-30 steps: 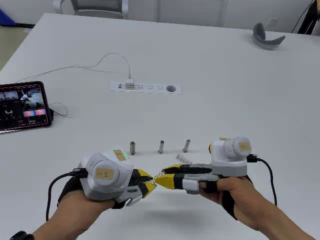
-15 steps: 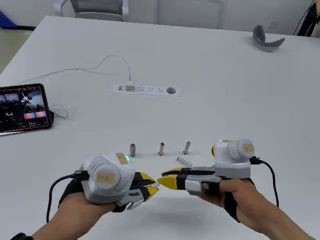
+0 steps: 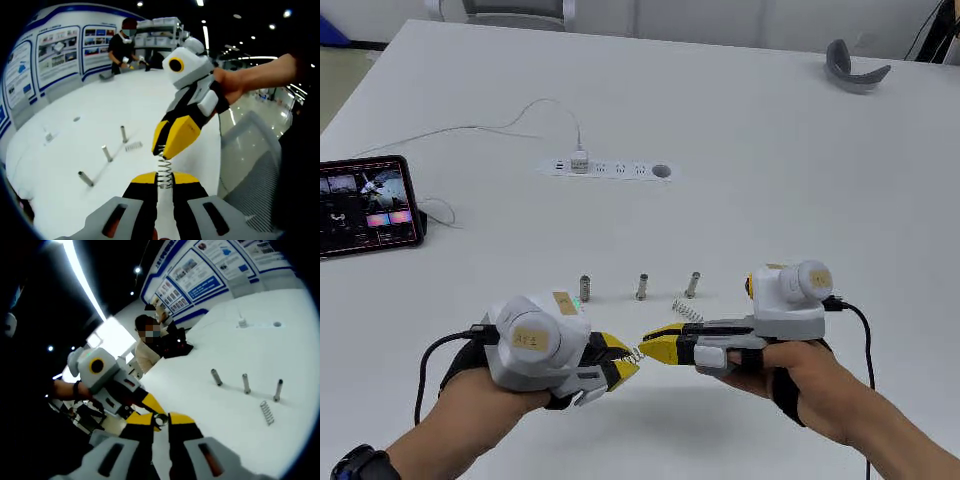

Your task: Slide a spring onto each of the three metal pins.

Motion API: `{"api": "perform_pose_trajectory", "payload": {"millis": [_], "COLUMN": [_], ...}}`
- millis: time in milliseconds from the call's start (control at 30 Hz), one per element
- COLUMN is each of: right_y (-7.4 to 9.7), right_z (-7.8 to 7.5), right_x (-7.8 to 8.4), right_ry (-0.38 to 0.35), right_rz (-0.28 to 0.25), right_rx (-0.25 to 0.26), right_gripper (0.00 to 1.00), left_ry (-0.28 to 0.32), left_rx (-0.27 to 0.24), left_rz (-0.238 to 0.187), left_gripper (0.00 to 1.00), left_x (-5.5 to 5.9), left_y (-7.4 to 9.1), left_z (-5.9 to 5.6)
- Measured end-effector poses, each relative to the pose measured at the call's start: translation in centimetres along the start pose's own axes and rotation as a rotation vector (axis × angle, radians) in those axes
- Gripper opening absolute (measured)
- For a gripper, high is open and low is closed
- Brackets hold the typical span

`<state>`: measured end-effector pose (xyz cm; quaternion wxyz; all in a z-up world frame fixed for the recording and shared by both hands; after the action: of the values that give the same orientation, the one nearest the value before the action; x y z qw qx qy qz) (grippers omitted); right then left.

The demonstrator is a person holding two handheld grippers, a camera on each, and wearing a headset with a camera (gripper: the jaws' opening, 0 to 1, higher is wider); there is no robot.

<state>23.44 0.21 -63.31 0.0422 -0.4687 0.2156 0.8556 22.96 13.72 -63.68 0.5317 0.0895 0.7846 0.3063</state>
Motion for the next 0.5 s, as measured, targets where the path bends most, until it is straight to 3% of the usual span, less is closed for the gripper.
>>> {"api": "perform_pose_trajectory", "payload": {"millis": [500], "right_y": [-0.2], "right_z": [0.7], "right_x": [-2.8], "right_ry": [0.259], "right_rz": [0.223], "right_rx": [-0.036], "right_gripper": [0.12], "left_ry": [-0.008], "left_rx": [0.015], "left_rz": [-0.017], "left_gripper": [0.09], "left_x": [-1.1], "left_y": [-0.3], "left_z": [0.0]}}
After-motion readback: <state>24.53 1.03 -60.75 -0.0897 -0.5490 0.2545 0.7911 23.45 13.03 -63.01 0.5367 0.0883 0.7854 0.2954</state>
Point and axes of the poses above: the centre of the closed fingertips' face, and the gripper's own axes: y roughly backward along the fingers, z roughly to its left, x roughly out of its underside, the point moved 8 cm from there along y, roughly backward along the fingers, and after that the axes turned 11 degrees about y, right-handed, at the moved point
